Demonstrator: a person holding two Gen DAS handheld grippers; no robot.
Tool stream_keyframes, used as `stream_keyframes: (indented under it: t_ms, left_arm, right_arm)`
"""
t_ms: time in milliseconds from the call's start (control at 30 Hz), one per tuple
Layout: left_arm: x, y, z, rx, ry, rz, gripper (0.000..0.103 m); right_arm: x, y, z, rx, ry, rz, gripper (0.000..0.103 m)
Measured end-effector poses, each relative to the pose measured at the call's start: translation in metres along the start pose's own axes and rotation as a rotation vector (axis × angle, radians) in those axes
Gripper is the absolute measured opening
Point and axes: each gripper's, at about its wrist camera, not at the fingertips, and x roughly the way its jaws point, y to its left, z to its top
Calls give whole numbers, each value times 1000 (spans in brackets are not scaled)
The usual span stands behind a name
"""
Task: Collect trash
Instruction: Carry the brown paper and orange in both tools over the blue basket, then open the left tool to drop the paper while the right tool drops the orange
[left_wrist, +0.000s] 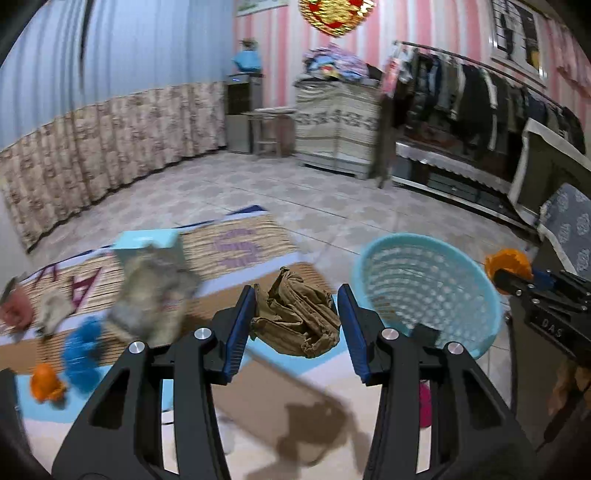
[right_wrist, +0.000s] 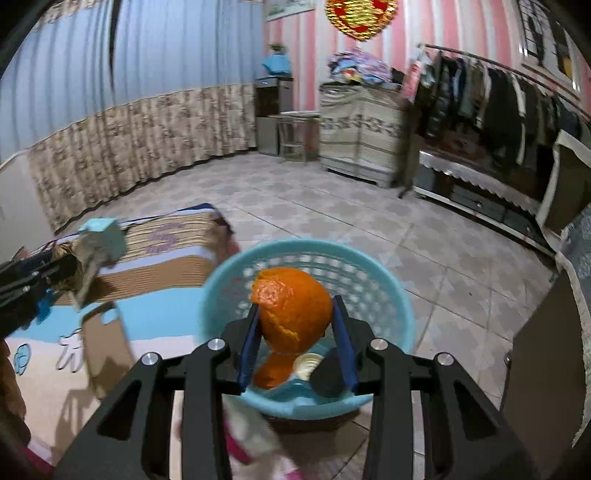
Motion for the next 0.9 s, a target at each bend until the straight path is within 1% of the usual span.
stream_keyframes:
  t_ms: [67, 133, 200, 300, 467, 600, 667, 700, 733, 800, 900]
  left_arm:
    - [16, -21, 1, 30, 16, -13, 45]
    - [32, -36, 2, 38, 36, -30, 45]
    - [49, -46, 4, 25, 60, -56, 45]
    - [66, -55, 7, 14, 81, -74, 45]
    - [81, -74, 14, 44, 76, -79, 46]
    - [89, -82, 24, 38, 83, -125, 48]
    - [91, -85, 28, 42, 80, -134, 61]
    - [90, -85, 31, 45, 68, -118, 69]
    - [87, -85, 31, 46, 62, -110, 72]
    - [85, -80, 35, 40, 53, -96, 75]
    - [77, -70, 38, 20, 31, -55, 89]
  right_arm:
    - [8, -12, 0, 17, 6, -8, 37]
    - [14, -18, -2, 30, 11, -12, 37]
    - [22, -28, -2, 42, 18, -18, 37]
    - [32, -38, -2, 56, 22, -25, 37]
    - [45, -52, 4, 70, 22, -34, 37]
    - [51, -60, 10, 89, 24, -25, 37]
    - [52, -62, 10, 93, 25, -25, 37]
    - [53, -62, 10, 91, 26, -25, 37]
    - [53, -63, 11, 89, 26, -25, 37]
    - [55, -64, 11, 87, 30, -23, 37]
    - [59, -64, 9, 82, 36, -19, 37]
